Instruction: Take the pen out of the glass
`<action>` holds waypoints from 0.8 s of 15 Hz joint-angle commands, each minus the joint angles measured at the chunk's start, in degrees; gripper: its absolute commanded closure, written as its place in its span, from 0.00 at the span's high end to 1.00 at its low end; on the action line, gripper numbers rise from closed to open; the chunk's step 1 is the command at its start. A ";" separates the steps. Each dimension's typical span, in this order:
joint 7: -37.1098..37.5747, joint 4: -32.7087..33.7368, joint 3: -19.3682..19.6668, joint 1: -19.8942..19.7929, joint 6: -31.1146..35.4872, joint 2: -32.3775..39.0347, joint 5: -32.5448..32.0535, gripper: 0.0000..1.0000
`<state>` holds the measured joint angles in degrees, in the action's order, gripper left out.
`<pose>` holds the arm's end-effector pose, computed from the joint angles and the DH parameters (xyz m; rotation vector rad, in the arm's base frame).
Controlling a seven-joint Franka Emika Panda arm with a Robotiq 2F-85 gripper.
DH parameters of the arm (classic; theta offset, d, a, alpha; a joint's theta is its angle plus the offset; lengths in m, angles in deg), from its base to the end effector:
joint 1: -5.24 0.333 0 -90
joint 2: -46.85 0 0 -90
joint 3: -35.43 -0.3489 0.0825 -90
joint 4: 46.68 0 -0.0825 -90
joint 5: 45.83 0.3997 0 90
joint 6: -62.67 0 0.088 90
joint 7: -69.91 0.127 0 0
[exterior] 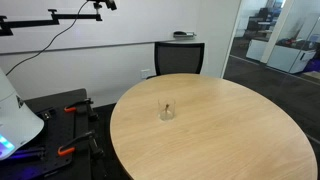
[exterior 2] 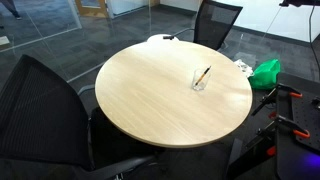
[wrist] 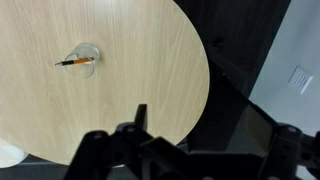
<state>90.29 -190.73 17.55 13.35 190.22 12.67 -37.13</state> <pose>0.3562 0.1918 0.5030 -3.0399 0.0052 -0.4353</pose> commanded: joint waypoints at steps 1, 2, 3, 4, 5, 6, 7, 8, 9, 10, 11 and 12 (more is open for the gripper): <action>0.35 0.11 0.59 0.63 -0.13 0.12 -0.49 1.00; 0.35 0.11 0.59 0.63 -0.13 0.12 -0.49 1.00; 0.35 0.11 0.59 0.63 -0.13 0.12 -0.49 1.00; 0.35 0.11 0.59 0.63 -0.13 0.12 -0.49 1.00; 0.35 0.11 0.59 0.63 -0.13 0.12 -0.49 1.00; -0.23 0.25 0.84 0.54 -0.12 0.13 -0.82 1.00; -0.21 0.39 1.03 0.21 0.08 0.16 -1.17 1.00; -0.25 0.62 1.36 -0.16 0.08 0.19 -1.59 1.00; -0.41 0.83 1.75 -0.61 0.02 0.15 -2.19 1.00; -0.72 1.12 2.39 -1.14 0.00 0.14 -2.88 1.00; -0.85 1.38 3.03 -1.59 0.10 0.18 -3.44 1.00; -0.96 1.83 3.86 -2.26 0.08 0.29 -3.94 1.00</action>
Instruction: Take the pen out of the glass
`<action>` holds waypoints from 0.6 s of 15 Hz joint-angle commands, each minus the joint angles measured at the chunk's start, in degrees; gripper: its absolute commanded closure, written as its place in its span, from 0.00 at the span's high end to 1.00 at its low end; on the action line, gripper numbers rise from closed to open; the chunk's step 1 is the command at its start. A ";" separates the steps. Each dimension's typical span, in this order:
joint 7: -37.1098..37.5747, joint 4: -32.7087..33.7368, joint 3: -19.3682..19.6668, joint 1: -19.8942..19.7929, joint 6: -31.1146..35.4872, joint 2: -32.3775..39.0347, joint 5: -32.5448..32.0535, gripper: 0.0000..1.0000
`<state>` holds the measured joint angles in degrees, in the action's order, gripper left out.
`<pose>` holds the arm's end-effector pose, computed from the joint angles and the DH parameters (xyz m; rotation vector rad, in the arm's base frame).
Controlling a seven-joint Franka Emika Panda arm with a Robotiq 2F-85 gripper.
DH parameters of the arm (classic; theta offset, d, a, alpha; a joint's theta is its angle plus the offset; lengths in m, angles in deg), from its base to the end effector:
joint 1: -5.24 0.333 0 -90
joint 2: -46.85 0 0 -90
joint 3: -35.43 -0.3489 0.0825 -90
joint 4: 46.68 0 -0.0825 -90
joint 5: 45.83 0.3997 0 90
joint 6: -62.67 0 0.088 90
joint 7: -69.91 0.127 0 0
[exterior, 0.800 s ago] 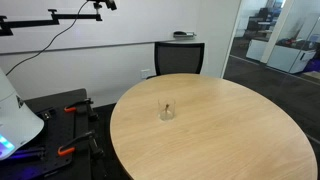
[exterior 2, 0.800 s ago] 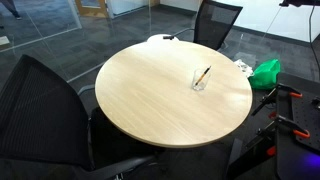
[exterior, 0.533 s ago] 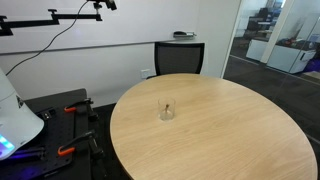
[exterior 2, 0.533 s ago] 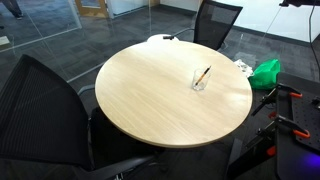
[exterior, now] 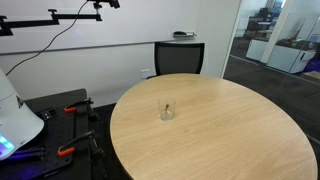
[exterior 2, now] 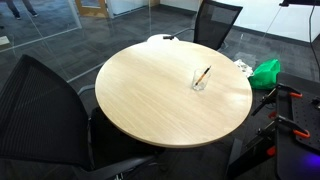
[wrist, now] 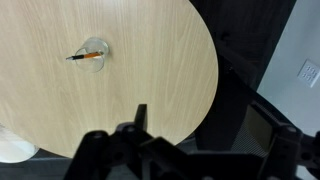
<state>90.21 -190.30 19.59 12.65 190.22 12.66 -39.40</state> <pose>0.3657 0.1726 0.5096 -3.0521 0.0400 -0.4634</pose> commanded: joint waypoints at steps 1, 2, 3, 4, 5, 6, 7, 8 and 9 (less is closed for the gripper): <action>-0.86 1.73 2.55 -2.24 0.25 0.43 -2.31 1.00; -0.20 2.14 3.08 -3.33 0.42 0.51 -3.21 1.00; 0.26 2.39 3.53 -4.30 0.79 0.67 -3.99 1.00; 1.50 2.79 3.57 -5.76 1.19 0.82 -5.21 1.00; 2.70 3.14 3.59 -7.10 1.79 1.10 -6.21 1.00; 4.95 3.46 2.97 -9.12 2.72 1.43 -7.72 1.00; 7.48 3.69 2.26 -11.10 3.85 1.90 -9.30 1.00; 10.37 3.96 1.53 -12.96 5.02 2.57 -11.00 1.00; 13.42 4.19 0.63 -14.72 6.08 3.22 -12.85 1.00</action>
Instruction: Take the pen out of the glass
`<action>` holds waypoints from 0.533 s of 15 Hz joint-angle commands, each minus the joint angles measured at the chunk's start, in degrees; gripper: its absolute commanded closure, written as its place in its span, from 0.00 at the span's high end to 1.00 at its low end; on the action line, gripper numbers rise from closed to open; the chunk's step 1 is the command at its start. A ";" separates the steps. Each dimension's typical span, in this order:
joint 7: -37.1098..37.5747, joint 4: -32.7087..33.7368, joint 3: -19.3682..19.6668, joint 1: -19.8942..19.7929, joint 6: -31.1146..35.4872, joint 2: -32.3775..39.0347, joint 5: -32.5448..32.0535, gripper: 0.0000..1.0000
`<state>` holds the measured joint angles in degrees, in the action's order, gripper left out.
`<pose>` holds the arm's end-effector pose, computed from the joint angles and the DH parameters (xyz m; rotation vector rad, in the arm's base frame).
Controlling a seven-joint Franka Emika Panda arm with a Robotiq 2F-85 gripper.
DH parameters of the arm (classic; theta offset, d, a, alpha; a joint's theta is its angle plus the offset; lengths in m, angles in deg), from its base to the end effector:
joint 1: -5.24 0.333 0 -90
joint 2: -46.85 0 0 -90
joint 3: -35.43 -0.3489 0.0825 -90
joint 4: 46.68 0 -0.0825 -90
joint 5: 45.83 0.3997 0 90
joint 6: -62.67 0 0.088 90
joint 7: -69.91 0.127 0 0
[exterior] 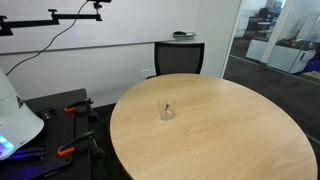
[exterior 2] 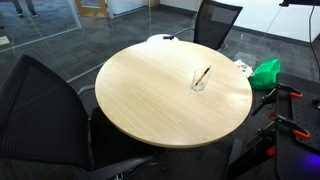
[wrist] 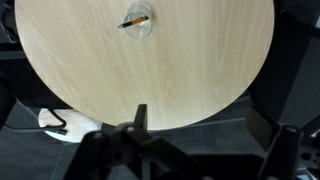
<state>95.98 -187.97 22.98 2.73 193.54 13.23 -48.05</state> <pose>0.4075 0.0800 0.5386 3.0144 -0.4149 0.6482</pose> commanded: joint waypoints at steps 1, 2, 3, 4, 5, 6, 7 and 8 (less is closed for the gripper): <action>11.08 2.09 -3.91 -6.68 4.07 3.64 -6.23 1.00; 14.96 2.36 -5.22 -8.46 4.98 4.49 -8.57 1.00; 19.27 2.73 -6.58 -10.08 5.88 5.68 -11.14 1.00; 24.05 3.12 -8.04 -11.65 6.44 6.75 -14.19 1.00; 28.65 3.43 -10.95 -14.54 7.16 7.74 -16.51 1.00; 33.21 3.91 -13.36 -16.79 7.10 8.59 -18.80 1.00; 27.66 1.84 -6.90 -10.08 5.99 6.57 -17.26 1.00; 31.13 2.27 -8.33 -11.32 5.98 7.66 -19.16 1.00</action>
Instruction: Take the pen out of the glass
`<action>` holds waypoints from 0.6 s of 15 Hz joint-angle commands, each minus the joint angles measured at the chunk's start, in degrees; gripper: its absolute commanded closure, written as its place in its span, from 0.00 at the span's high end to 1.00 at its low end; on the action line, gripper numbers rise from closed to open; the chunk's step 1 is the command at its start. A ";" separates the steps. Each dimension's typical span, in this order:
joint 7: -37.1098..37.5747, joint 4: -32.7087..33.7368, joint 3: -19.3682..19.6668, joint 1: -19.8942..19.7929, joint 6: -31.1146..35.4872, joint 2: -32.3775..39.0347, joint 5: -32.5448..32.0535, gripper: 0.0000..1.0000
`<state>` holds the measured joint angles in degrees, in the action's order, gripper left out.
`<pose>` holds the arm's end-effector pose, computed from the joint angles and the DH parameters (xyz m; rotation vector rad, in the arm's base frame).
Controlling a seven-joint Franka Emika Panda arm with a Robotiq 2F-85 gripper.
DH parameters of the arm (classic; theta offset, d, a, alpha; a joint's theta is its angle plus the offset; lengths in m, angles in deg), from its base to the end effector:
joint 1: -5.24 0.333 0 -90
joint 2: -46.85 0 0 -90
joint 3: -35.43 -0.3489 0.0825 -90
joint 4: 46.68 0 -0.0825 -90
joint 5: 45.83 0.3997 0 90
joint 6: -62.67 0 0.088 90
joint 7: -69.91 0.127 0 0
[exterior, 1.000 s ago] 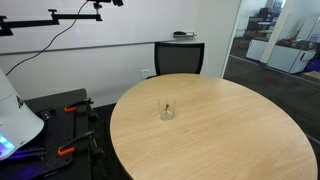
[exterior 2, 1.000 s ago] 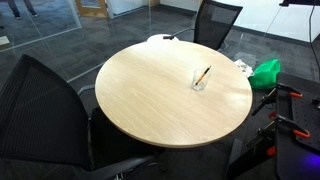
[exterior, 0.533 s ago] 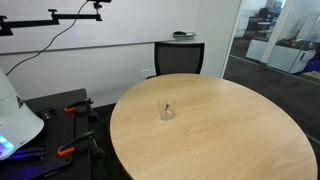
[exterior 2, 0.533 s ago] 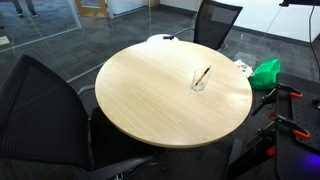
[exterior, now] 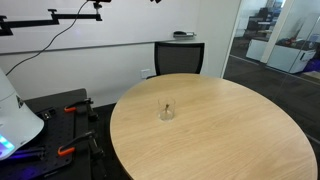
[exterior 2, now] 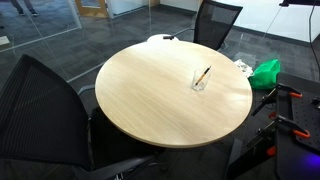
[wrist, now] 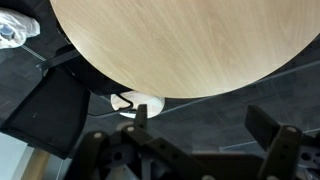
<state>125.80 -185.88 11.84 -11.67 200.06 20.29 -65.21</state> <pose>0.4550 0.0603 0.5098 2.6801 -0.9109 0.8040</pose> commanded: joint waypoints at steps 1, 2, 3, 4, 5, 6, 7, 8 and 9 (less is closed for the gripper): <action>2.86 0.53 1.96 2.47 -0.58 1.38 -2.67 1.00; 3.56 0.80 1.60 2.24 -0.60 1.81 -2.84 1.00; 3.58 0.97 1.60 2.19 -0.60 1.89 -2.85 1.00; 3.59 1.10 1.61 2.11 -0.61 1.89 -2.86 1.00; 3.59 1.18 1.62 2.06 -0.61 1.90 -2.86 1.00; 9.30 1.62 -0.12 -0.25 -1.21 1.57 -4.47 1.00; 14.19 2.06 -0.91 -1.39 -2.28 1.73 -5.76 1.00; 18.03 2.34 -0.73 -1.25 -2.91 2.33 -6.96 1.00; 22.34 2.66 -0.77 -1.19 -3.70 3.08 -8.40 1.00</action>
<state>137.79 -184.88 10.81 -13.09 199.13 21.52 -69.85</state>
